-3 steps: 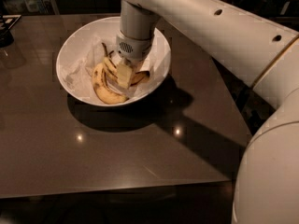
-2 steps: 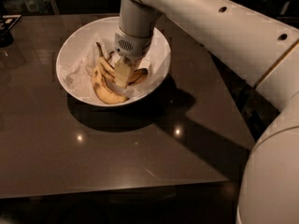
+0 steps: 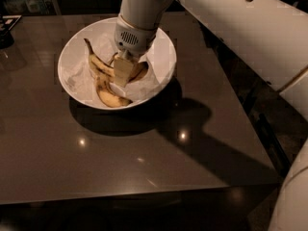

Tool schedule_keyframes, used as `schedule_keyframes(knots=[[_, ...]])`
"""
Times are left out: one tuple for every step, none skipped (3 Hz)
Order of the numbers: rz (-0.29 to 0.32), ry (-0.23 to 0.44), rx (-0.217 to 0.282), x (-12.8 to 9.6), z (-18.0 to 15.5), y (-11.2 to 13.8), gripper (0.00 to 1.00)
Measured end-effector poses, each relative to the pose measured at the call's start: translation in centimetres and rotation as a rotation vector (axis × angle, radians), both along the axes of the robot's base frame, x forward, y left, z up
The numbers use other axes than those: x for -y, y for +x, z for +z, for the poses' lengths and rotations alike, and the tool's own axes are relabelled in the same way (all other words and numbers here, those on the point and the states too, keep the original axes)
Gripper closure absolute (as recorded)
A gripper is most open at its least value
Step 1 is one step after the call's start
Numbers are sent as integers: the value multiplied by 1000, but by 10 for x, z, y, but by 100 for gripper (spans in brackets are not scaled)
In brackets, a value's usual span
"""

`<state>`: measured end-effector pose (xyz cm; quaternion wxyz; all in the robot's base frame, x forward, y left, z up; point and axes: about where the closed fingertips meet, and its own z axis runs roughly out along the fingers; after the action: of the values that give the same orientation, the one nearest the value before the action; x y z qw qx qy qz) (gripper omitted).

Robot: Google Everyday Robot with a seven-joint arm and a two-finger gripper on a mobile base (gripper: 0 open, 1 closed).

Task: Pick banana from white bowl

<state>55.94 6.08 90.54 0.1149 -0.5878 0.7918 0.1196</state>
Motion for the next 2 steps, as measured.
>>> schedule_keyframes(knots=[[29,14,5,-2,8,-4,100],[50,24,11,-5,13,-4,100]])
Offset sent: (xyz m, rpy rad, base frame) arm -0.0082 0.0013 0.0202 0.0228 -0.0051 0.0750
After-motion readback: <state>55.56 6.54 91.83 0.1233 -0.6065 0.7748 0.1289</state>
